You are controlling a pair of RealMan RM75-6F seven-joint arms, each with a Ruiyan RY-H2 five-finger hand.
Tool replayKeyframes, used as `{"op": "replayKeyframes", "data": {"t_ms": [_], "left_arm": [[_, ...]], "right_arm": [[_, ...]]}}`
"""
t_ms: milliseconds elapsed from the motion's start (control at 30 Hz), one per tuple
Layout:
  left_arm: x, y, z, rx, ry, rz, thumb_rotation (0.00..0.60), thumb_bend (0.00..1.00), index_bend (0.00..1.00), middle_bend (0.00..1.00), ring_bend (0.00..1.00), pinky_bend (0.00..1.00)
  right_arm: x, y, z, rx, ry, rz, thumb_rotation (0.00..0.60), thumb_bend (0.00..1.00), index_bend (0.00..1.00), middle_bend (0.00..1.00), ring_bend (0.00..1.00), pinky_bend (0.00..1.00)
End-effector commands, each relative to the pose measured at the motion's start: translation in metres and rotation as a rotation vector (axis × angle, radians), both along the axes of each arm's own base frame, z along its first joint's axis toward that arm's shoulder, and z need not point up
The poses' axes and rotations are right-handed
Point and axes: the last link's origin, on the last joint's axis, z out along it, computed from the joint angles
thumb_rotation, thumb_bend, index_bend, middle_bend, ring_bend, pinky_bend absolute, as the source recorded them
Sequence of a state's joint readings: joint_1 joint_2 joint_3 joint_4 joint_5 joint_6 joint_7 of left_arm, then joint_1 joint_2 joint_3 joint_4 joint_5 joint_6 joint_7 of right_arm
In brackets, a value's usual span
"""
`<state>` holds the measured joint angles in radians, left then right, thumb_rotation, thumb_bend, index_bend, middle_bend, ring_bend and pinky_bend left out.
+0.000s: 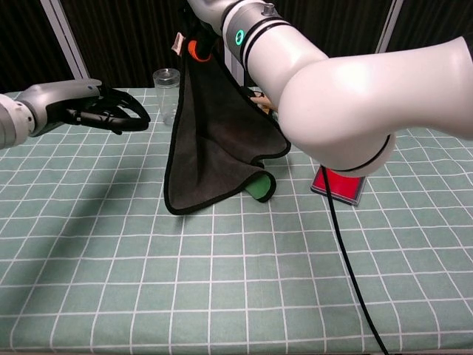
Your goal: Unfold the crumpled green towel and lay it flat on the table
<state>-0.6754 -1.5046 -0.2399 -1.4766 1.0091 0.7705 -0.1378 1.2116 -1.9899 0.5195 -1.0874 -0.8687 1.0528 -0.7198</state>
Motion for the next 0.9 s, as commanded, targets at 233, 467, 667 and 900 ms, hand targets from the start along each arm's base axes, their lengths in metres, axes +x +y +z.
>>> {"op": "replayKeyframes", "data": {"t_ms": [233,467,667,900], "left_arm": [[0.015,-0.003,-0.024,-0.028,0.071,-0.023,0.297,0.0,0.37,0.26,0.19,0.25],[0.016,-0.002,-0.039,-0.034,0.127,-0.01,0.295,0.0,0.37,0.26,0.19,0.26],[0.015,-0.002,-0.05,-0.028,0.149,0.016,0.322,0.0,0.38,0.26,0.19,0.26],[0.007,-0.002,-0.053,0.008,0.126,0.065,0.438,0.09,0.48,0.26,0.19,0.26]], "right_arm": [[0.01,-0.003,-0.001,-0.009,-0.026,-0.005,0.6,0.49,0.69,0.26,0.07,0.07],[0.016,-0.001,-0.001,-0.006,-0.054,-0.004,0.6,0.49,0.69,0.26,0.06,0.07],[0.015,0.003,0.0,0.006,-0.073,-0.008,0.6,0.49,0.69,0.26,0.06,0.07],[0.006,0.006,0.007,0.022,-0.094,-0.018,0.6,0.49,0.69,0.26,0.06,0.07]]}}
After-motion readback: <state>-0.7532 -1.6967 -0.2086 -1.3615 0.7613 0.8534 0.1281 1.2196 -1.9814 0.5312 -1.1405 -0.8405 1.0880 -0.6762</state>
